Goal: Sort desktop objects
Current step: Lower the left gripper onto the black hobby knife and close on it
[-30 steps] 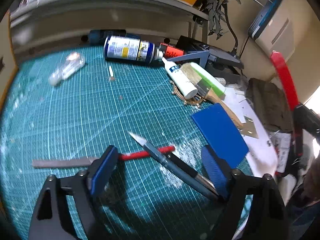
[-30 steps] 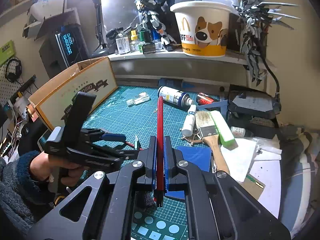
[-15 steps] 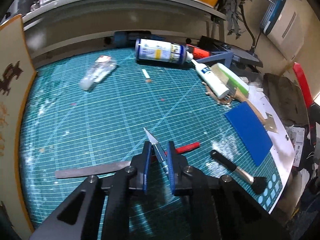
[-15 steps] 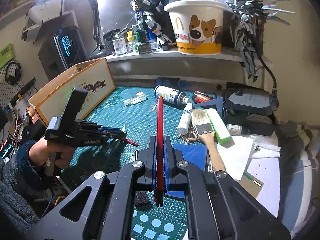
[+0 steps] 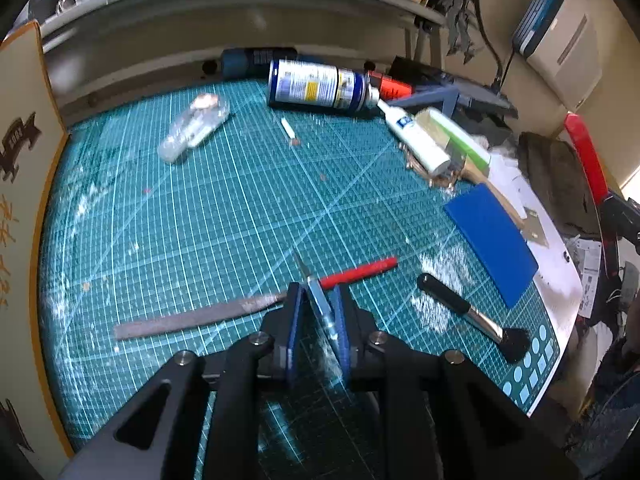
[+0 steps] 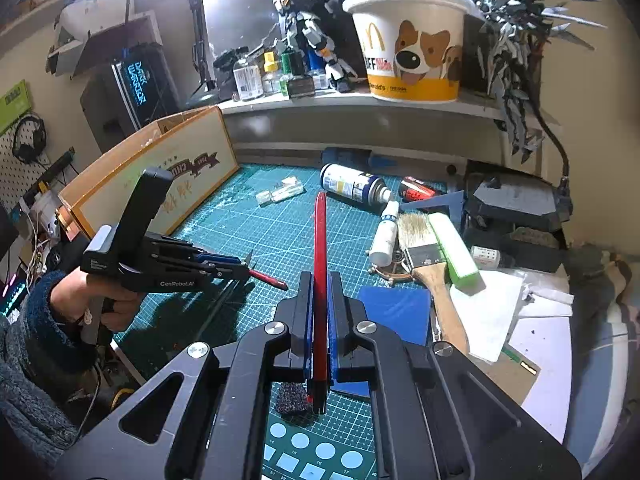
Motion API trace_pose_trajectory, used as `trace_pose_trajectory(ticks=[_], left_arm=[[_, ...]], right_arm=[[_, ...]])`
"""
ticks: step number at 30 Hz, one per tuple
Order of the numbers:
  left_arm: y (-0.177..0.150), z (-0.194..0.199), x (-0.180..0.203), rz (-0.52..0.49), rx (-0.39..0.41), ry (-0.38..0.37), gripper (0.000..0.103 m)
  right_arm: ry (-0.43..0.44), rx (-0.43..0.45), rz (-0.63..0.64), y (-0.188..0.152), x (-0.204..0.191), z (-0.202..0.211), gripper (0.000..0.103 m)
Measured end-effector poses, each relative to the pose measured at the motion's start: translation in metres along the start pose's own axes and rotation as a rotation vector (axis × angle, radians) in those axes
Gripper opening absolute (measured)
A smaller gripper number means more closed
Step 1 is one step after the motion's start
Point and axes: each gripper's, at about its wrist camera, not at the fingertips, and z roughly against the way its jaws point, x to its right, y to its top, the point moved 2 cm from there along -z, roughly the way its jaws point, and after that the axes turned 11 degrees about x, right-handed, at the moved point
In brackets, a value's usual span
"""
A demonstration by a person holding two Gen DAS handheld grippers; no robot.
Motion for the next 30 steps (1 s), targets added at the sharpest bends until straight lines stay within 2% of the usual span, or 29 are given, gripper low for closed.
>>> trace_pose_trajectory(ticks=[1,3,6,8,10,11,12,17,24,27,30], left_arm=[[-0.002,0.001,0.002,-0.005,-0.01,0.007,0.028],[-0.005,0.003,0.008,-0.025,-0.023,0.019,0.048],[-0.009,0.004,0.017,-0.058,-0.025,0.04,0.049],[-0.01,0.002,0.02,-0.07,0.005,0.057,0.049],[-0.012,0.002,0.021,-0.08,0.031,0.075,0.039],[-0.013,0.002,0.022,-0.075,0.038,0.066,0.018],[-0.013,0.002,0.022,-0.059,0.039,0.035,0.012],[-0.014,0.013,0.03,-0.071,0.077,-0.002,0.01],[-0.004,0.047,0.041,-0.124,0.231,0.014,0.009],[-0.002,0.047,0.043,-0.138,0.228,0.014,0.009],[-0.006,0.032,0.041,-0.151,0.147,0.036,0.009]], right_arm=[[0.001,-0.002,0.0,0.0,0.0,-0.001,0.006],[0.004,-0.004,0.0,-0.001,0.0,-0.001,0.006],[0.008,-0.007,0.0,-0.002,-0.001,-0.003,0.006],[0.01,-0.007,0.001,-0.002,-0.001,-0.004,0.006],[0.011,-0.007,0.002,-0.002,-0.001,-0.003,0.006],[0.011,-0.006,0.003,-0.002,-0.002,-0.003,0.006],[0.013,-0.005,0.003,-0.001,-0.001,-0.002,0.006],[0.008,0.0,-0.01,-0.002,0.004,-0.002,0.006],[0.004,0.009,-0.013,0.0,0.002,0.0,0.006],[0.008,0.007,-0.003,0.002,-0.004,0.0,0.006],[0.009,0.009,0.005,0.004,-0.008,0.001,0.006]])
